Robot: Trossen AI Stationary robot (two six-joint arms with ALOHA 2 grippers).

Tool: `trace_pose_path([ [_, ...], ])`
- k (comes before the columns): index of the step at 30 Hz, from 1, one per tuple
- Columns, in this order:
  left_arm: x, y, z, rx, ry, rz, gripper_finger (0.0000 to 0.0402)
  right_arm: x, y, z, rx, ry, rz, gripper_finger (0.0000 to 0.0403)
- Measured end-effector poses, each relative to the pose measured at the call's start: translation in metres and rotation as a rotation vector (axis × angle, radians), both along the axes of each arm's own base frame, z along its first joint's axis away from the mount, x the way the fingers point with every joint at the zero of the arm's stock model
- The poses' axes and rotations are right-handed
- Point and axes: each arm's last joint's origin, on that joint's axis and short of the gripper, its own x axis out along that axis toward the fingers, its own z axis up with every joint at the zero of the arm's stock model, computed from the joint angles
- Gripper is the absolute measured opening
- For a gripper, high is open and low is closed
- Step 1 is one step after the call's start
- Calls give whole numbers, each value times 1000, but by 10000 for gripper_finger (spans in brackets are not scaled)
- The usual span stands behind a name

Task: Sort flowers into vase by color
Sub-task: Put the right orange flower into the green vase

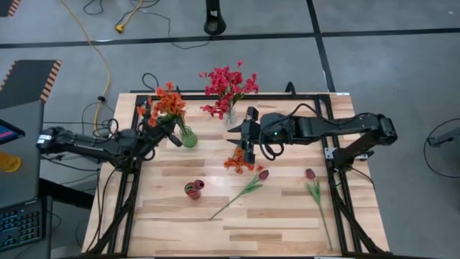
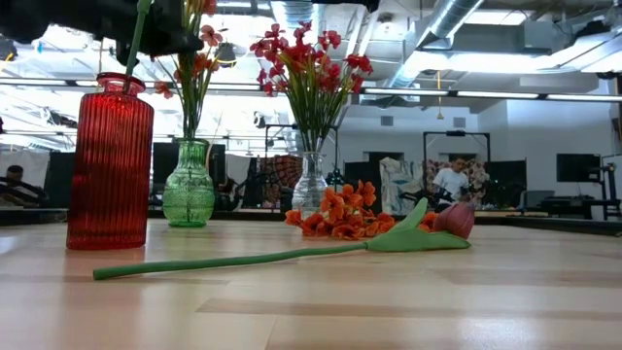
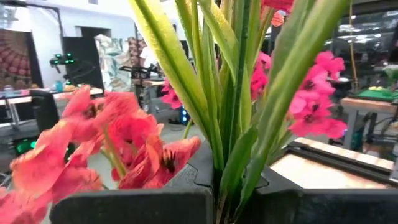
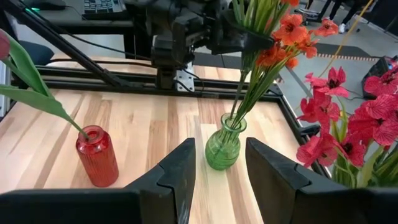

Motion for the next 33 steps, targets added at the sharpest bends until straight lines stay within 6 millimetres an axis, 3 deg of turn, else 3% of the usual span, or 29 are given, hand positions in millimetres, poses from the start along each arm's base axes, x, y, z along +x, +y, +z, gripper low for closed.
trace_pose_path([
  [11, -2, 7, -21, -82, -38, -2, 6, 0, 0, 0, 0, 2, -1, 166],
  [26, 0, 7, -30, -135, 8, -17, 14, 0, 0, 0, 2, 2, -4, 166],
  [33, 0, 7, -30, -152, -11, -20, 66, 0, 0, 0, 1, 2, -4, 166],
])
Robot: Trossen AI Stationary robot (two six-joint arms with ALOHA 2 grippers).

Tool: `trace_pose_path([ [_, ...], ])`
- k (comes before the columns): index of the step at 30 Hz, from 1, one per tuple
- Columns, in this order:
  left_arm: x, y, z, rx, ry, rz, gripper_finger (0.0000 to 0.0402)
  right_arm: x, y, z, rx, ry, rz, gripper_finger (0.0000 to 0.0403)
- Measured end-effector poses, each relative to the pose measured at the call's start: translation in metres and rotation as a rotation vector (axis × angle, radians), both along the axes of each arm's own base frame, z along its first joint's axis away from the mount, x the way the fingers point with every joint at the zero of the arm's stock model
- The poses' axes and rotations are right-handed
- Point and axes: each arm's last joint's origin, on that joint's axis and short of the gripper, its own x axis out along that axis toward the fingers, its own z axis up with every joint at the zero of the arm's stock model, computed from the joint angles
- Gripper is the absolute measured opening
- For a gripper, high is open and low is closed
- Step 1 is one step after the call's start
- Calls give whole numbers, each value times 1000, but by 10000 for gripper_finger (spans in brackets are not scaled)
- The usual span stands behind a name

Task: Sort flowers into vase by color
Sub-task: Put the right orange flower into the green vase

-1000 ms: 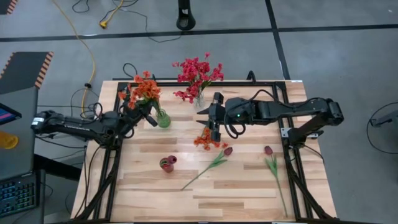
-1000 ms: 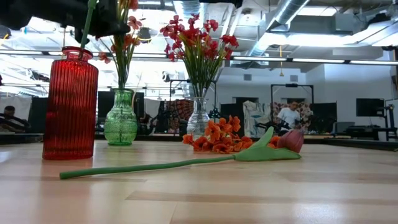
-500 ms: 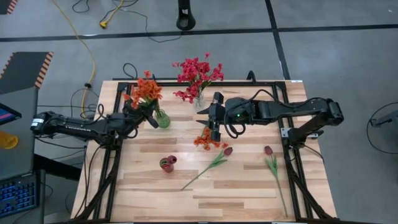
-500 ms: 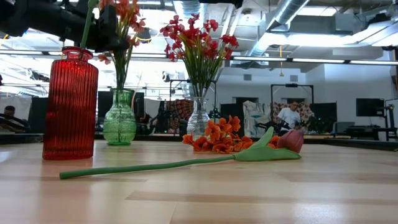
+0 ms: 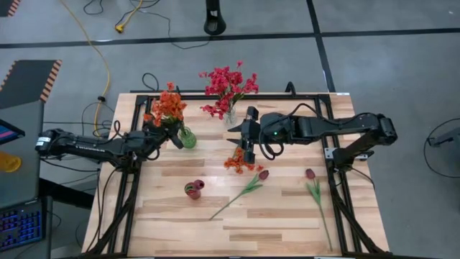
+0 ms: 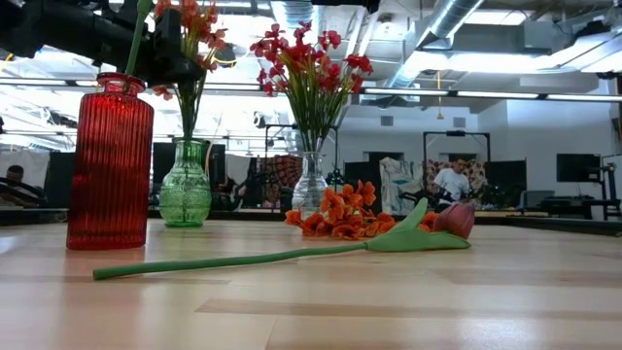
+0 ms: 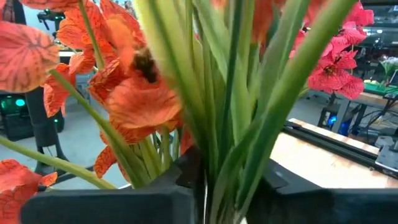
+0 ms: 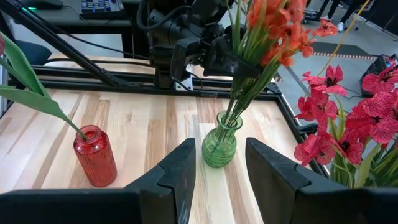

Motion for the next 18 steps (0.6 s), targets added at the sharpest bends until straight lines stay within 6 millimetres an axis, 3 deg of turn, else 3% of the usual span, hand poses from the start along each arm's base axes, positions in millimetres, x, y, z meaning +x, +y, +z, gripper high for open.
trace_pose_path([
  [11, 1, -1, 0, 1, 4, -54, 174, 0, 0, 0, -2, 1, 1, 166],
  [18, 3, -3, -8, 27, 115, -138, 203, 0, 0, 0, -2, 2, 1, 166],
])
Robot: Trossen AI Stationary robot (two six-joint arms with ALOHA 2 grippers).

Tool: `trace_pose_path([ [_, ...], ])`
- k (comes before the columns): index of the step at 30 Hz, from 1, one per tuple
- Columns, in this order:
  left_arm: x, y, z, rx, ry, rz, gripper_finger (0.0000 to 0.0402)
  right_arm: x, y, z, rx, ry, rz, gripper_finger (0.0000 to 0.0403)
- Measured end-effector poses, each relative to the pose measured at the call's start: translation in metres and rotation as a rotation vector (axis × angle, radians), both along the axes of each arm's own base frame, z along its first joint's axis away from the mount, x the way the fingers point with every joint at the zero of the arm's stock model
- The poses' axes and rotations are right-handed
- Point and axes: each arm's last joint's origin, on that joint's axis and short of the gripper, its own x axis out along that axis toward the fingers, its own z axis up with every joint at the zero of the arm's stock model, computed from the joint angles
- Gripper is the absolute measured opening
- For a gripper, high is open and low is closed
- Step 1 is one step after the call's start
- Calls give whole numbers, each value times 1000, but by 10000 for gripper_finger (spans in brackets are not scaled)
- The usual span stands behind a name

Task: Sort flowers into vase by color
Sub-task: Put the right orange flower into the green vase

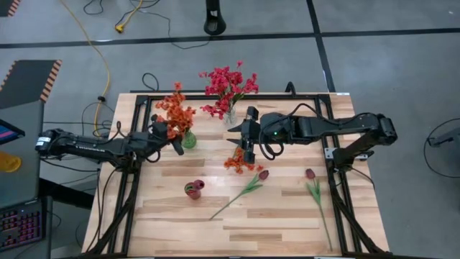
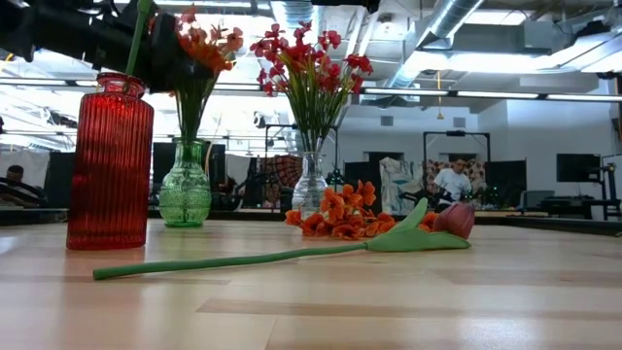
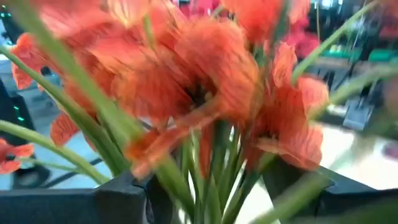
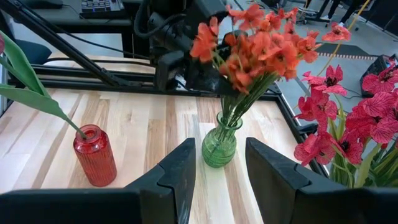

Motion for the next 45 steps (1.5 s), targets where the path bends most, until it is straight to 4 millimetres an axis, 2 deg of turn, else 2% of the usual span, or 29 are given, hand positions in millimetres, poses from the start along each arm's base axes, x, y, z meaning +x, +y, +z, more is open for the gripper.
trace_pose_path([
  [8, -3, 1, -8, 38, 126, 57, 204, 0, 0, 0, 0, 3, 0, 166],
  [18, -14, 1, -15, 2, 210, 60, 203, 0, 0, -1, 1, 8, 0, 166],
  [23, -19, -1, -11, -18, 163, 38, 203, 0, 0, -1, 2, 9, -1, 166],
  [30, -26, -9, -3, -43, 76, -85, 203, 0, 0, -1, 3, 7, -1, 166],
  [45, -46, -11, -5, -64, 106, -122, 203, 0, 1, -1, 48, 3, -16, 166],
])
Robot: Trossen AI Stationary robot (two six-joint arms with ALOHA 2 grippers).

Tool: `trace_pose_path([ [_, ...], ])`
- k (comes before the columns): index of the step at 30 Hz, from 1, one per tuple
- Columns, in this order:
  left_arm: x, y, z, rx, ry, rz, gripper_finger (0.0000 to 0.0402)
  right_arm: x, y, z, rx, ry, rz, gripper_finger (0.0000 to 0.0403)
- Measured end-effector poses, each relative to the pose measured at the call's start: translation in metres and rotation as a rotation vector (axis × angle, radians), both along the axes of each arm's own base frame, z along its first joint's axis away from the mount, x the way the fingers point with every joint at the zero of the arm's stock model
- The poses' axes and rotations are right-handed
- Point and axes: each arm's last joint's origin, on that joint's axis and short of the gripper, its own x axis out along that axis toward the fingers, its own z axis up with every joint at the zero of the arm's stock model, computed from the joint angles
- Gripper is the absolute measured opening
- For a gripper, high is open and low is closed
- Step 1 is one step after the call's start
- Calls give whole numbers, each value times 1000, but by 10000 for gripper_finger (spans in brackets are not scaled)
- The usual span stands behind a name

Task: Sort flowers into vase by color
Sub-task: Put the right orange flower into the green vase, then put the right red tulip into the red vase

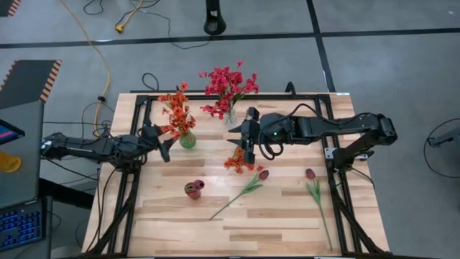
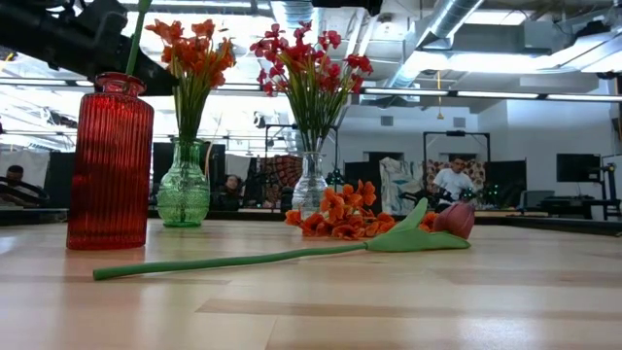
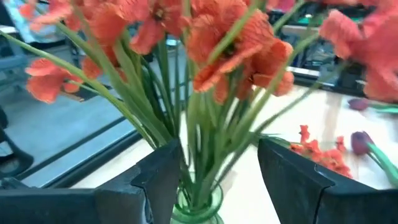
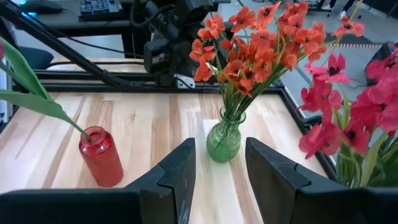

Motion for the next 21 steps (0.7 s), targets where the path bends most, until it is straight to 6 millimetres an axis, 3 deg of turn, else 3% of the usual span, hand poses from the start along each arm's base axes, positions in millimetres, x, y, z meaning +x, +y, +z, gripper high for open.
trace_pose_path([
  [9, 0, -5, -1, -74, -10, -189, 203, -7, 13, -13, 118, 122, -21, 166],
  [21, 0, -7, -3, -133, -4, -256, 203, -24, 53, -29, 588, 267, -220, 166],
])
